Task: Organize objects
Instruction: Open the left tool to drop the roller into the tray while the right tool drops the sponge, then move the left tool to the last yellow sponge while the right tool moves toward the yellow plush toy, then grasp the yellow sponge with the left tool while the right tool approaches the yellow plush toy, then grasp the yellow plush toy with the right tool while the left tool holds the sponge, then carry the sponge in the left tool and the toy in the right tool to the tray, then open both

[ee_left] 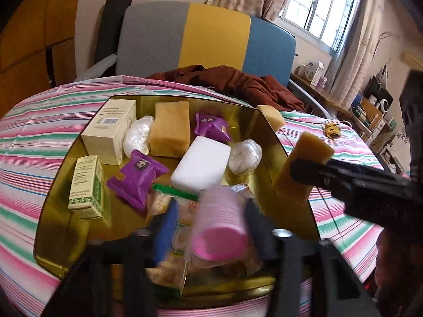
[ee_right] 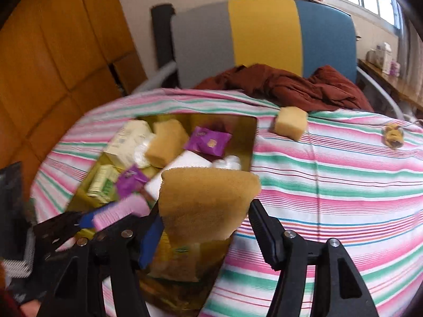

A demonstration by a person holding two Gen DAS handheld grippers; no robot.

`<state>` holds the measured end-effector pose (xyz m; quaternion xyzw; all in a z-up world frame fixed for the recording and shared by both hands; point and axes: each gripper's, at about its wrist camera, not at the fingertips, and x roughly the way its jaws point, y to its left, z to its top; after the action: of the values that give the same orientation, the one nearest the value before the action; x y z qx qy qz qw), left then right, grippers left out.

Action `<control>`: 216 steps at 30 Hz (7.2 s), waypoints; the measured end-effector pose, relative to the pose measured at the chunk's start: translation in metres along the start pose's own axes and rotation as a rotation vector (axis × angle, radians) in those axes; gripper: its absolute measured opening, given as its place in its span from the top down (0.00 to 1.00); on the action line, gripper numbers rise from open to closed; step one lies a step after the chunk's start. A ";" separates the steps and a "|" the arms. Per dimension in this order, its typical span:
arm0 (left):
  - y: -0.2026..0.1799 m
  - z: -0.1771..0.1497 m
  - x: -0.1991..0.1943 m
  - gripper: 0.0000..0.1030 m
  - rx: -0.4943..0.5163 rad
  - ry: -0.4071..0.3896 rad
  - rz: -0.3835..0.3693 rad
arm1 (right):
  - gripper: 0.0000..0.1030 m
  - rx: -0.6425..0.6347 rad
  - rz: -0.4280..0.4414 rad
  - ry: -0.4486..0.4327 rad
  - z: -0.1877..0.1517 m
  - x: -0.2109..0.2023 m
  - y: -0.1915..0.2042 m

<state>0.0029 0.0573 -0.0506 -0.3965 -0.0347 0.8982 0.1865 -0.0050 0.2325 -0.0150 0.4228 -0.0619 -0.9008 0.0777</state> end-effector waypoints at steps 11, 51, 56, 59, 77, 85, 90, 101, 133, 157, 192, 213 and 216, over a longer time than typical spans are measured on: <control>0.007 -0.001 -0.026 0.07 -0.066 -0.100 0.058 | 0.28 0.098 0.010 -0.028 0.005 -0.005 -0.017; -0.149 0.042 -0.014 0.01 0.088 -0.114 0.013 | 0.28 0.485 -0.202 -0.254 -0.026 -0.130 -0.202; -0.165 0.043 -0.006 0.01 0.111 -0.097 0.002 | 0.28 0.511 -0.213 -0.241 -0.033 -0.129 -0.218; -0.173 0.043 -0.001 0.01 0.125 -0.087 -0.003 | 0.28 0.520 -0.213 -0.234 -0.035 -0.127 -0.225; -0.196 0.049 0.029 0.01 0.151 -0.030 -0.029 | 0.28 0.533 -0.222 -0.188 -0.033 -0.112 -0.244; -0.206 0.071 0.061 0.00 0.185 -0.031 -0.002 | 0.28 0.558 -0.236 -0.176 -0.037 -0.100 -0.257; -0.207 0.092 0.101 0.00 0.179 0.004 0.024 | 0.28 0.578 -0.228 -0.156 -0.045 -0.086 -0.266; -0.202 0.147 0.202 0.00 0.167 0.057 0.154 | 0.28 0.585 -0.238 -0.159 -0.058 -0.062 -0.282; -0.250 0.099 0.229 0.48 0.299 0.026 0.104 | 0.28 0.543 -0.263 -0.135 -0.036 -0.030 -0.325; -0.247 0.087 0.242 0.48 0.294 0.027 0.075 | 0.68 0.509 -0.382 -0.233 0.071 0.059 -0.425; -0.208 0.023 0.085 0.48 0.237 -0.114 -0.098 | 0.69 0.483 -0.220 -0.212 -0.090 -0.062 -0.211; 0.021 0.014 -0.030 0.48 -0.065 -0.155 0.124 | 0.69 0.076 0.112 -0.172 -0.008 -0.034 -0.013; 0.048 0.010 -0.029 0.48 -0.098 -0.126 0.158 | 0.68 0.028 0.137 -0.146 0.007 -0.015 0.014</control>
<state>-0.0009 0.0033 -0.0336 -0.3493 -0.0589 0.9306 0.0928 0.0002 0.2224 0.0028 0.3517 -0.1089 -0.9209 0.1283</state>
